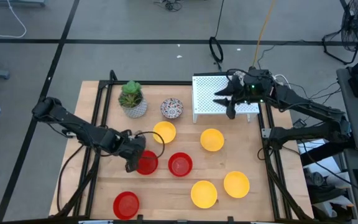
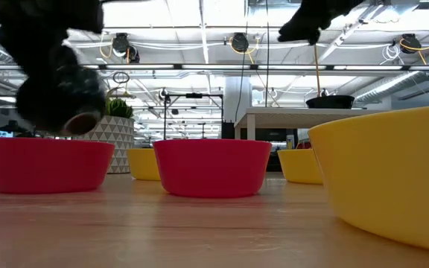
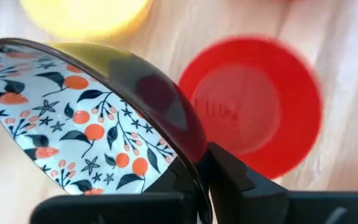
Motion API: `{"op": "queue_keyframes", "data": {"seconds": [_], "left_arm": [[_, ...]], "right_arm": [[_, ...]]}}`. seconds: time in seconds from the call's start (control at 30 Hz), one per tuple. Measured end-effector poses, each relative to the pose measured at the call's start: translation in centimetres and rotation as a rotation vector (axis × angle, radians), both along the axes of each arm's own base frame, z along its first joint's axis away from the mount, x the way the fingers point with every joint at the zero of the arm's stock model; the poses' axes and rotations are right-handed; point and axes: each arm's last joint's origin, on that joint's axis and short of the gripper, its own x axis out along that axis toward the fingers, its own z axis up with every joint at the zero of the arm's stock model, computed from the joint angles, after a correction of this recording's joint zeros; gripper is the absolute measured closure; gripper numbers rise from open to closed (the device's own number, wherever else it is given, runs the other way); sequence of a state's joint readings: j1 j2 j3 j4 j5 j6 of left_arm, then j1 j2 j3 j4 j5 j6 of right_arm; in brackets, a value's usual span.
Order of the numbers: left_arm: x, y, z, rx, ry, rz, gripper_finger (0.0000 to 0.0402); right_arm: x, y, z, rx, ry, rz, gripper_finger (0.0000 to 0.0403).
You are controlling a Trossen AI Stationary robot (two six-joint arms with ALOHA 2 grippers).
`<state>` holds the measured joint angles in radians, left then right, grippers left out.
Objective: Pick & Place Mini bowls
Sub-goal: Stack the white and black bowl on top of the white and black bowl on the shelf
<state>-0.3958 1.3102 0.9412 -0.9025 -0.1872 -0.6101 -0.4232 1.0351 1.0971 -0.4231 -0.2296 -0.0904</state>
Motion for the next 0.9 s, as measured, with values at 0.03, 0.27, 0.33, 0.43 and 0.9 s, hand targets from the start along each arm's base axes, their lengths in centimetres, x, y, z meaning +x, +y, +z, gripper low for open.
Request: {"op": "queue_keyframes", "data": {"seconds": [0.03,0.27,0.33,0.43,0.9], "left_arm": [[0.4,0.0,0.4,0.011,-0.035,-0.044,0.0388],[3.5,0.2,1.7,0.092,-0.313,-0.289,0.0369],[4.6,0.6,1.8,0.120,-0.372,-0.333,0.0366],[6.1,1.4,1.8,0.100,-0.452,-0.393,0.0378],[10.6,2.9,-1.0,0.017,-0.593,-0.675,0.0382]], "right_arm": [[0.3,0.0,-0.5,0.003,-0.039,0.047,0.0271],[3.1,1.4,-5.3,0.036,-0.247,0.200,0.0271],[4.1,2.1,-6.8,0.044,-0.232,0.240,0.0271],[5.6,3.2,-8.0,0.042,-0.208,0.301,0.0270],[9.4,5.9,-9.4,0.099,-0.164,0.584,0.0227]]}}
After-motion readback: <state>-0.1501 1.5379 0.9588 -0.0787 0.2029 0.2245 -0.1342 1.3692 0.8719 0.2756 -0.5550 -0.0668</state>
